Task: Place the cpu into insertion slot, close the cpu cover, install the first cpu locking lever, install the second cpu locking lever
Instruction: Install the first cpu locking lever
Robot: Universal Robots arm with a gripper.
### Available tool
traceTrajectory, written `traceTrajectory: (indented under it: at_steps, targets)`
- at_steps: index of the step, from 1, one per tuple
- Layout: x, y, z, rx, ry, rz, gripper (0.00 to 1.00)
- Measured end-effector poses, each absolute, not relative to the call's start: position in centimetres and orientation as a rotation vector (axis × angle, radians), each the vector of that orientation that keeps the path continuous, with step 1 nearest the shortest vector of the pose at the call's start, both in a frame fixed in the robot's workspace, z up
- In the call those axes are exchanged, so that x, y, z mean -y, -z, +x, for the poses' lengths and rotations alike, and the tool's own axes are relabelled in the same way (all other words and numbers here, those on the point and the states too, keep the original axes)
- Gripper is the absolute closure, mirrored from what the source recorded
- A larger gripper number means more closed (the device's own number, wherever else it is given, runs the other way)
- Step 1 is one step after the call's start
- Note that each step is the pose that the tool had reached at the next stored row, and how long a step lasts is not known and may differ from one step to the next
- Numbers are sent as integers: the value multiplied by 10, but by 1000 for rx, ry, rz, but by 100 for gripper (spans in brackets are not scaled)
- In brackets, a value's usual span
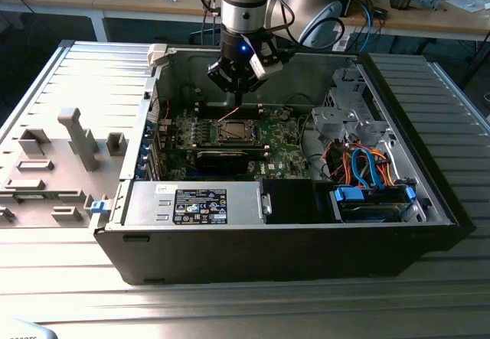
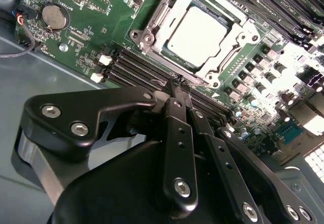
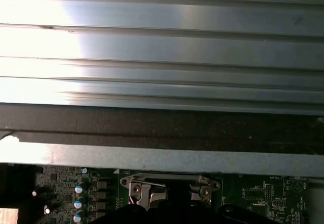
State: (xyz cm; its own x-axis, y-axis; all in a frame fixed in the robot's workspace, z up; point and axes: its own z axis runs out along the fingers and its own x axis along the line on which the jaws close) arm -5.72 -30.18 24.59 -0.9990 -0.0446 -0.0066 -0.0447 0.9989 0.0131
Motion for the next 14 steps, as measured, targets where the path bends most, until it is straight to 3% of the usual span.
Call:
traceTrajectory:
  at_steps: [14]
  targets:
    - [294, -225, -73, -3134, -21, -75, 89]
